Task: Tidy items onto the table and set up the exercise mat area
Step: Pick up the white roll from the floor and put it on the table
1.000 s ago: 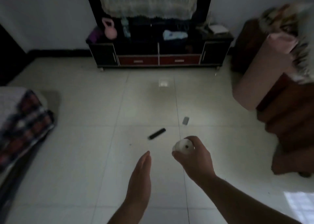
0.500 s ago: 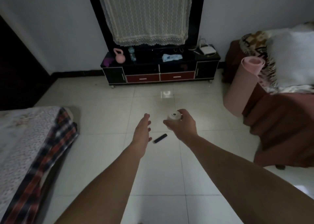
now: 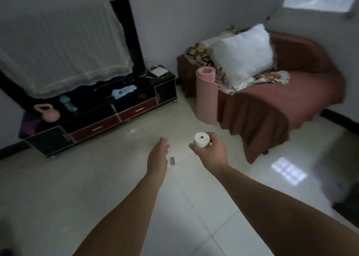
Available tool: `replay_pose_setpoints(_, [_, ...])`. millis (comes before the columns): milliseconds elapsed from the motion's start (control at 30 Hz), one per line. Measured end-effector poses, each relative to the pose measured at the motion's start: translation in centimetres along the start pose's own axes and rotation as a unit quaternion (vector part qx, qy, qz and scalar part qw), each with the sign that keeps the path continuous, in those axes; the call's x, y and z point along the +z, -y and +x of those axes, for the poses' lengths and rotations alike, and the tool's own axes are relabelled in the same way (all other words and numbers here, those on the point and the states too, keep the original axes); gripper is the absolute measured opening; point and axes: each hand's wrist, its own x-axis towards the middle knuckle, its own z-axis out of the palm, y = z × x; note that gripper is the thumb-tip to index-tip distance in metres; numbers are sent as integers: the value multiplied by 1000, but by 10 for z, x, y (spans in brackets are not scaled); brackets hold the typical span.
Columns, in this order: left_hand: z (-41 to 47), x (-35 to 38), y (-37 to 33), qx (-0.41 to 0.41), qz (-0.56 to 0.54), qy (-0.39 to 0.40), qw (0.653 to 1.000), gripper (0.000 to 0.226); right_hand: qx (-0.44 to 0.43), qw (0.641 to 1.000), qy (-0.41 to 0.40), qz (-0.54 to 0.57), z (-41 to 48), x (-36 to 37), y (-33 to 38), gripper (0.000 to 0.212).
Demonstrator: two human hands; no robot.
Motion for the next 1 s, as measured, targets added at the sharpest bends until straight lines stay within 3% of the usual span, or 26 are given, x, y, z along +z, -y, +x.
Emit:
replay_pose_setpoints(133, [9,51,-8,-29,46,151,987,50,7,994,-113,-10,-8,-43,-12,30])
replay_pose_setpoints(267, [-20,128,-7,-44,88,304,947,59,29,972,-231,-20,-38,-113,-28,27])
replay_pose_setpoints(567, [-217,282,46,-35,142,516,844,54,111,883,-454,-35,-195,-276,-93,27])
replay_pose_setpoints(733, [-348,319,77,-33,188,622,759,55,146,817,-557,-9,-311,-347,-120,26])
replay_pose_setpoints(1000, [-499,378,117,1,242,745,621,63,209,672,-710,22,-444,-417,-143,25])
